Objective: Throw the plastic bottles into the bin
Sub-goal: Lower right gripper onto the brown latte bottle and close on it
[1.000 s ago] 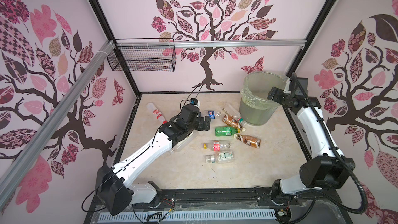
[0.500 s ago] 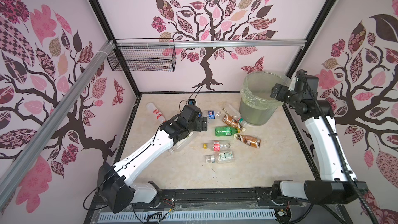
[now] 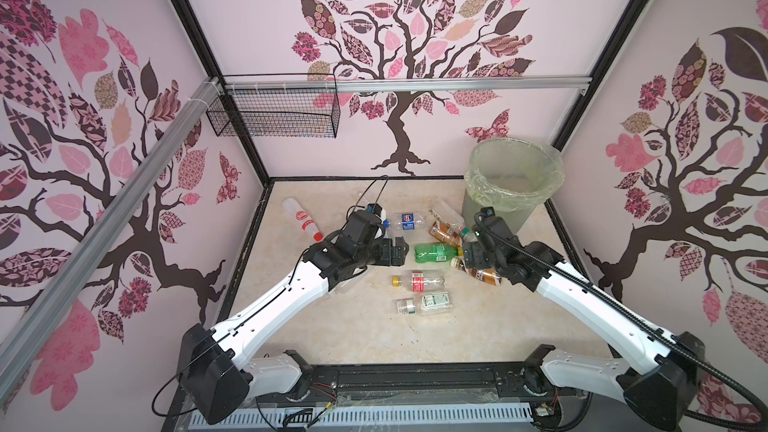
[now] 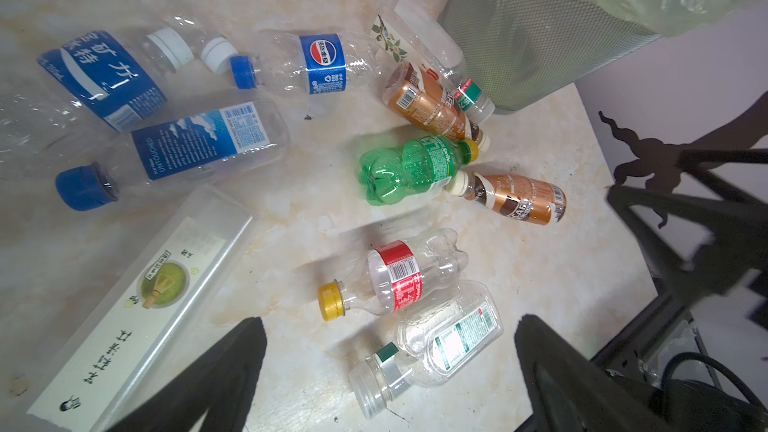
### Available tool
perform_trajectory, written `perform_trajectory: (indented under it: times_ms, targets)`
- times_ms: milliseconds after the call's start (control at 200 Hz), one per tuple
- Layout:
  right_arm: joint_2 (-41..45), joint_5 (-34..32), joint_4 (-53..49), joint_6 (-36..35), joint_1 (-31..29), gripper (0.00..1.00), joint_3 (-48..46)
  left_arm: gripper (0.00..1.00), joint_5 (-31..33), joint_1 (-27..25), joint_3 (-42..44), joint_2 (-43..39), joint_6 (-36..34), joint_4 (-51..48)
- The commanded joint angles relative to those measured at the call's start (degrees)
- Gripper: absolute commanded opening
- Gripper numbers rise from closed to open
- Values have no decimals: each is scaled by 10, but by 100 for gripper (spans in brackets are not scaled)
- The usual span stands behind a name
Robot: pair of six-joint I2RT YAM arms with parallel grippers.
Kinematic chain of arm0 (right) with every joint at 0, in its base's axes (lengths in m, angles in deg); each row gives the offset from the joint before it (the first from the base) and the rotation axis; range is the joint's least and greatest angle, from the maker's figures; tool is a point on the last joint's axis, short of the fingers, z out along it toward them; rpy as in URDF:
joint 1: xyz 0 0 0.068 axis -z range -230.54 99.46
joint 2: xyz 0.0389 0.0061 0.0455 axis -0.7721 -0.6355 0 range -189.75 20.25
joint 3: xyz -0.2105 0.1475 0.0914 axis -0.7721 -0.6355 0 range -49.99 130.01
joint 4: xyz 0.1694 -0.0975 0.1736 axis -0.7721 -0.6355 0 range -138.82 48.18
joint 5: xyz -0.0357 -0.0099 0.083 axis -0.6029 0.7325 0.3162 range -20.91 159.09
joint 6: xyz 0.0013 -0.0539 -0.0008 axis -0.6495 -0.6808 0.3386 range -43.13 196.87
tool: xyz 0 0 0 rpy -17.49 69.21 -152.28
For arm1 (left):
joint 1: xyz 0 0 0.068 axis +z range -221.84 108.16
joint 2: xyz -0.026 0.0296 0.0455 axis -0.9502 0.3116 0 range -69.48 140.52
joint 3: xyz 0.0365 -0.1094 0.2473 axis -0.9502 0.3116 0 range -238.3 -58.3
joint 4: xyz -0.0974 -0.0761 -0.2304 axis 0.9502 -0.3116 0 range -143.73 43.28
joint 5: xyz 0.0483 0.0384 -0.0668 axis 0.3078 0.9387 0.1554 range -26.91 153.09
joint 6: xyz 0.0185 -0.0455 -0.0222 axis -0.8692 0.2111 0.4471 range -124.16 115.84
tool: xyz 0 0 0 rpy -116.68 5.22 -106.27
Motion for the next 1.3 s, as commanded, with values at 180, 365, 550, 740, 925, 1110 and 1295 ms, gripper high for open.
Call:
perform_trajectory:
  times_ms: [180, 365, 550, 740, 925, 1110, 1295]
  targets:
    - [-89, -61, -21, 5, 0, 100, -27, 99, -49, 4, 37, -2, 17, 37]
    - [-180, -54, -11, -53, 2, 99, -6, 98, -69, 11, 22, 9, 17, 24]
    - [-233, -28, 17, -119, 28, 99, 14, 98, -97, 38, 29, 2, 23, 27]
    - [-280, -5, 23, -146, 57, 99, 30, 98, -113, 59, 36, 0, 20, 22]
    - [-320, 4, 28, -147, 57, 94, 32, 98, -113, 68, 29, 10, 17, 16]
    - [-331, 12, 42, -157, 57, 85, 26, 98, -113, 69, 26, 20, 18, 16]
    - [-338, 23, 45, -157, 57, 71, 20, 98, -113, 69, 19, 29, 19, 14]
